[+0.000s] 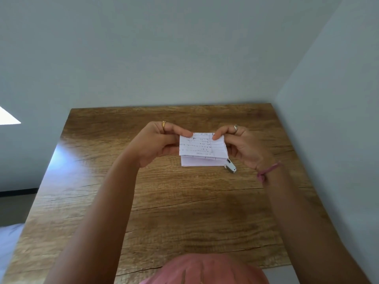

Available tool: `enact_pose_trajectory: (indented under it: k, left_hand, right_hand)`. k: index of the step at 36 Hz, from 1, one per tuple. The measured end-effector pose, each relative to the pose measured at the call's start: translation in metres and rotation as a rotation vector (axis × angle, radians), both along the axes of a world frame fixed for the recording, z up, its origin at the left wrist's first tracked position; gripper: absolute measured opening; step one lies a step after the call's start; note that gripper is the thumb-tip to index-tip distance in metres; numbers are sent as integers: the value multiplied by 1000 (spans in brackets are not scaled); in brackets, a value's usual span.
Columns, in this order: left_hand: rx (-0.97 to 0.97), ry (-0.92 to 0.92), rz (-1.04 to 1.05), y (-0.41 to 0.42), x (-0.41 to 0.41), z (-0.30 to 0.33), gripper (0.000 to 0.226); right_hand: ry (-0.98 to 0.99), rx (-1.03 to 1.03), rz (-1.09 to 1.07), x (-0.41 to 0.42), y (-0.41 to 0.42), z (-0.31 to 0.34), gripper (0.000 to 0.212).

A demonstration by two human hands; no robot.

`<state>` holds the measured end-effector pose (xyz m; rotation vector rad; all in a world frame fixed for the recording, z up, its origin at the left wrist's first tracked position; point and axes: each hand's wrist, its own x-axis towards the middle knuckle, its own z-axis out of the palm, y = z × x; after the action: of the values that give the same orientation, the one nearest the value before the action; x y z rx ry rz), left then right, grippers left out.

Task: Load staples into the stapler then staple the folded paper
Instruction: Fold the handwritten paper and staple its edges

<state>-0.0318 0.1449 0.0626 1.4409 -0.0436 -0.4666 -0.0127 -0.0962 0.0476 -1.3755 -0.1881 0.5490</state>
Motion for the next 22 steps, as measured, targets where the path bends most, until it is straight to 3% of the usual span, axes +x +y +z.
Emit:
enact_pose_trajectory:
  k: [7, 13, 22]
  left_hand:
    - [-6, 25, -11, -2, 1, 1, 34]
    - [-46, 65, 17, -4, 1, 4, 36]
    - [-22, 79, 113, -8, 2, 2, 12]
  right_hand:
    - [-126, 3, -71, -1, 4, -8, 57]
    - [-218, -49, -146, 5, 5, -16, 50]
    - [-360, -162, -96, 10, 2, -13, 44]
